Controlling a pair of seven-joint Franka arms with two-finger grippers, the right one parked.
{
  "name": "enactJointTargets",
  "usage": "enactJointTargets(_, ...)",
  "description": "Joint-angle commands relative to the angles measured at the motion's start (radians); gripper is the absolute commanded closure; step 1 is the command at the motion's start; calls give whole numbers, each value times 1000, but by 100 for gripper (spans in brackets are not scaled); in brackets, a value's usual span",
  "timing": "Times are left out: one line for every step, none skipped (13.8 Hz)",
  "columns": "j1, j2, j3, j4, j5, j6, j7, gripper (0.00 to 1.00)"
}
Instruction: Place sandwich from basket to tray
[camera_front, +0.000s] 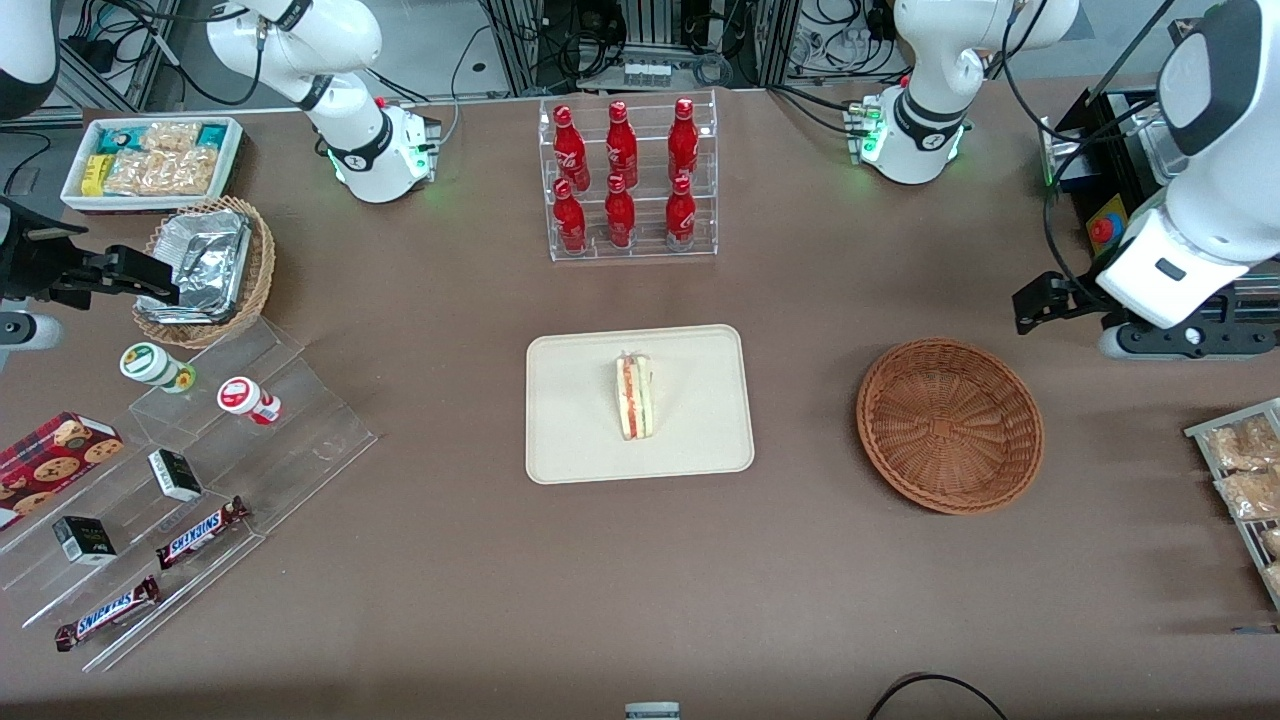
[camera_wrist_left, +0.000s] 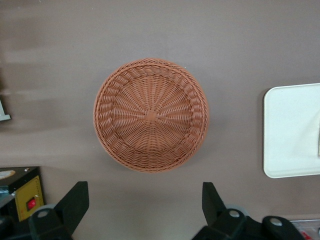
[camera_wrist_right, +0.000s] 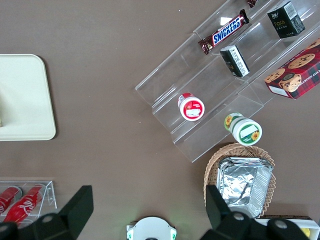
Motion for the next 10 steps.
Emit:
enactJointTargets(20,-20,-5,8,-19,-11,37,0)
enactJointTargets(21,-20,-5,14,-20,-11,37,0)
enactJointTargets(24,-12,-5,28,-22,-13,31,0)
enactJointTargets(24,2,-5,52,-19,-15,28,0)
enactJointTargets(24,6,-5,65,-15,-24,31,0)
enactJointTargets(24,8,-5,68,-6,-30,29,0)
enactJointTargets(26,6,-4,70,-2,-37,28,0)
enactJointTargets(26,3,-2,73,-5,-44,28,0)
enactJointTargets(26,5,-4,73,-6,-45,28,0)
enactJointTargets(26,5,-4,76,-6,-45,28,0)
